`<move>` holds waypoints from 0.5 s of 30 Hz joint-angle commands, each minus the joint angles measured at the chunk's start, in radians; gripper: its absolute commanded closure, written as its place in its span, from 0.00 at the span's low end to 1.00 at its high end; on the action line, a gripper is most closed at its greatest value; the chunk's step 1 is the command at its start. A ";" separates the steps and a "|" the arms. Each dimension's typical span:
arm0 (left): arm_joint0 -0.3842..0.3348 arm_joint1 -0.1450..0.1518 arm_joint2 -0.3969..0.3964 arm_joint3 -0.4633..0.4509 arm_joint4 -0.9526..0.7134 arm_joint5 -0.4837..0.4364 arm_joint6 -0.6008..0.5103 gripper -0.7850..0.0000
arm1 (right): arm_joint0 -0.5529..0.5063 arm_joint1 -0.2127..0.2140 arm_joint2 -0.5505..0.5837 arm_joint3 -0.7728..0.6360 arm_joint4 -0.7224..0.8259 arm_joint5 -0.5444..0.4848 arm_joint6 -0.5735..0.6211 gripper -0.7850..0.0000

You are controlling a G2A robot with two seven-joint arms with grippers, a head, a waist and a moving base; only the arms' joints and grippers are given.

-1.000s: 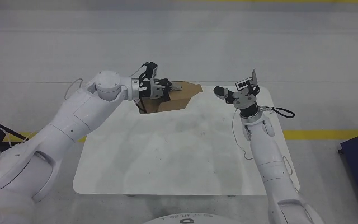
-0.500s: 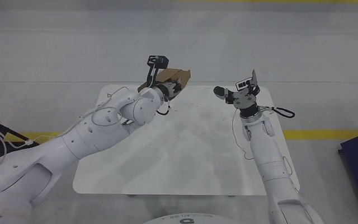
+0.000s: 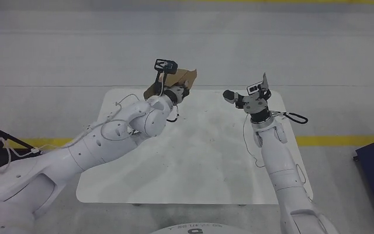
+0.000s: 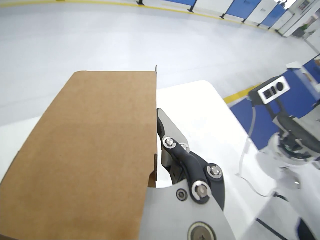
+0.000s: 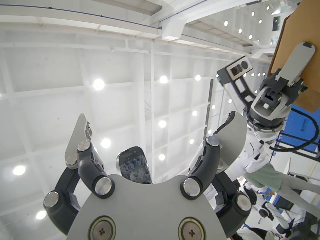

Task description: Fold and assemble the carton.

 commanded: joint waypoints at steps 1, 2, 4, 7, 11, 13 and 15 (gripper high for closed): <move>-0.011 -0.007 0.023 0.016 0.259 -0.039 -0.029 1.00 | -0.013 -0.001 0.008 -0.016 0.000 -0.044 -0.033 0.00; -0.014 -0.010 0.030 0.029 0.307 -0.067 -0.032 1.00 | -0.018 -0.002 0.013 -0.021 -0.003 -0.065 -0.044 0.00; -0.019 -0.012 0.053 0.048 0.437 -0.147 -0.009 1.00 | -0.030 -0.002 0.023 -0.030 -0.004 -0.094 -0.057 0.00; -0.001 -0.008 0.058 0.059 0.636 -0.277 0.005 1.00 | -0.043 -0.003 0.041 -0.043 0.016 -0.134 -0.066 0.00; 0.014 -0.004 0.049 0.058 0.712 -0.275 -0.036 1.00 | -0.049 -0.003 0.047 -0.047 0.034 -0.137 -0.062 0.00; 0.014 -0.004 0.049 0.058 0.712 -0.275 -0.036 1.00 | -0.049 -0.003 0.047 -0.047 0.034 -0.137 -0.062 0.00; 0.014 -0.004 0.049 0.058 0.712 -0.275 -0.036 1.00 | -0.049 -0.003 0.047 -0.047 0.034 -0.137 -0.062 0.00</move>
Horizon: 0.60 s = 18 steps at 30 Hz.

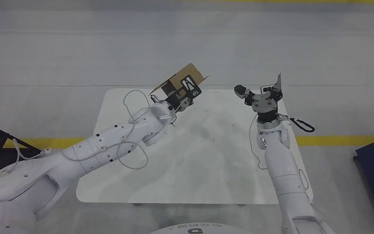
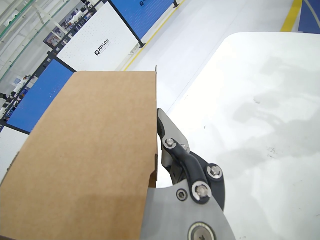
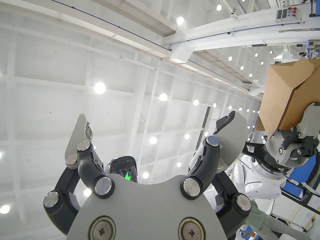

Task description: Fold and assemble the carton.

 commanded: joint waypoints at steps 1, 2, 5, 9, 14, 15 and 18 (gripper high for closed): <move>0.000 0.000 0.000 0.000 0.000 -0.001 0.000 1.00 | 0.000 0.000 0.000 0.000 0.000 0.000 0.000 0.00; 0.000 0.000 0.000 0.000 0.000 -0.001 0.000 1.00 | 0.000 0.000 0.000 0.000 0.000 0.000 0.000 0.00; 0.003 0.000 0.003 0.000 0.044 -0.005 0.009 1.00 | 0.000 0.000 0.000 0.000 0.000 0.000 0.000 0.00; 0.034 0.008 -0.010 0.005 0.146 -0.084 0.147 1.00 | -0.012 0.004 -0.004 -0.031 -0.049 0.038 -0.028 0.00; 0.070 0.036 -0.054 0.066 0.206 -0.255 0.421 1.00 | -0.028 0.009 0.000 -0.054 -0.088 0.063 -0.009 0.00; 0.080 0.044 -0.065 0.084 0.211 -0.285 0.476 1.00 | -0.030 0.010 0.001 -0.056 -0.093 0.070 0.001 0.00; 0.104 0.063 -0.092 0.132 0.251 -0.360 0.620 1.00 | -0.037 0.014 0.005 -0.061 -0.121 0.077 0.024 0.00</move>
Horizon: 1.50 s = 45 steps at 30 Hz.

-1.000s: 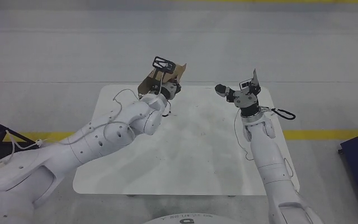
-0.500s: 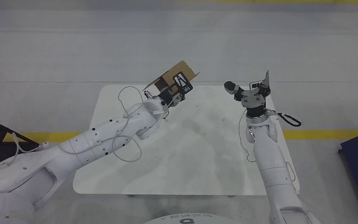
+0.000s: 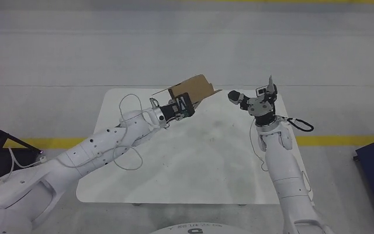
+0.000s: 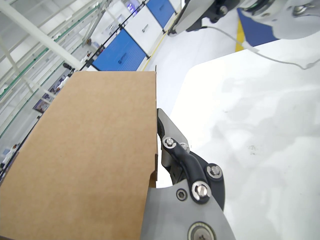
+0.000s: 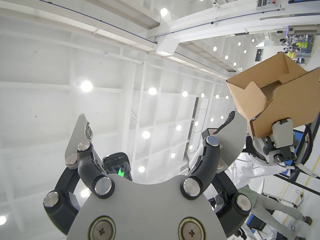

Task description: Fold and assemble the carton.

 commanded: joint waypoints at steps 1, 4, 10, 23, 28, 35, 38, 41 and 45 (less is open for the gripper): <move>0.018 0.013 -0.019 0.034 0.024 -0.051 0.114 1.00 | -0.003 0.003 -0.001 -0.002 -0.023 0.008 0.013 0.00; 0.041 0.026 -0.048 0.079 0.046 -0.096 0.234 1.00 | -0.001 0.004 -0.004 -0.002 -0.044 0.004 0.000 0.00; 0.050 0.035 -0.071 0.122 0.074 -0.126 0.269 1.00 | 0.000 0.004 -0.019 -0.009 -0.062 0.020 0.016 0.00; 0.044 0.031 -0.064 0.113 0.262 -0.255 0.286 1.00 | -0.021 0.019 -0.046 -0.055 -0.169 0.130 0.078 0.00; 0.049 0.030 -0.077 0.102 0.332 -0.273 0.319 1.00 | -0.030 0.028 -0.029 -0.059 -0.178 0.157 0.104 0.00; 0.059 0.027 -0.094 0.080 0.410 -0.294 0.345 1.00 | -0.021 0.031 -0.062 -0.066 -0.271 0.148 0.019 0.00; 0.066 0.025 -0.105 0.079 0.421 -0.299 0.347 1.00 | -0.020 0.032 -0.078 -0.072 -0.300 0.151 0.006 0.00; 0.072 0.022 -0.118 0.081 0.421 -0.302 0.350 1.00 | -0.021 0.035 -0.094 -0.079 -0.324 0.163 0.010 0.00; 0.081 0.013 -0.138 0.081 0.400 -0.305 0.328 1.00 | -0.024 0.038 -0.106 -0.088 -0.324 0.177 0.032 0.00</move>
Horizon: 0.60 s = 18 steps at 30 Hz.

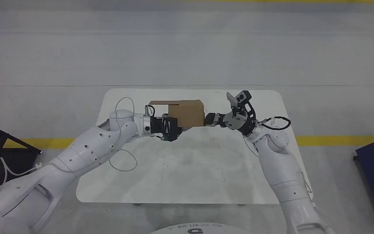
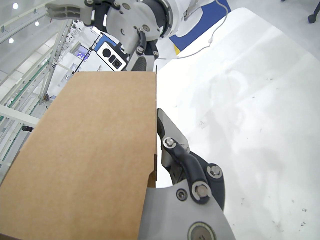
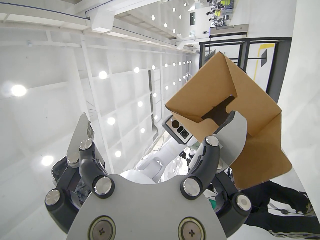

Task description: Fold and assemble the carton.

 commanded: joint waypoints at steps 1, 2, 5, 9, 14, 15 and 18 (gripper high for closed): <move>0.003 -0.006 -0.008 -0.003 -0.010 -0.005 -0.019 1.00 | 0.000 0.001 -0.005 -0.004 0.012 0.004 0.015 0.00; 0.003 -0.009 -0.010 -0.005 -0.011 -0.008 -0.031 1.00 | 0.000 0.000 -0.008 -0.005 0.031 0.008 0.025 0.00; 0.002 -0.020 -0.011 -0.013 -0.003 -0.019 -0.058 1.00 | 0.007 -0.001 -0.016 -0.002 0.072 0.010 0.023 0.00; 0.002 -0.036 -0.011 -0.009 0.008 -0.026 -0.078 1.00 | 0.016 -0.004 -0.037 0.001 0.084 0.004 0.008 0.00; 0.002 -0.052 -0.017 0.007 0.018 -0.030 -0.078 1.00 | 0.024 -0.006 -0.057 0.007 0.068 -0.026 -0.041 0.00; 0.004 -0.054 -0.020 0.009 0.019 -0.029 -0.076 1.00 | 0.025 -0.006 -0.058 0.008 0.067 -0.033 -0.052 0.00; 0.011 -0.056 -0.033 0.018 0.022 -0.020 -0.070 1.00 | 0.021 -0.005 -0.040 0.010 0.092 -0.053 -0.056 0.00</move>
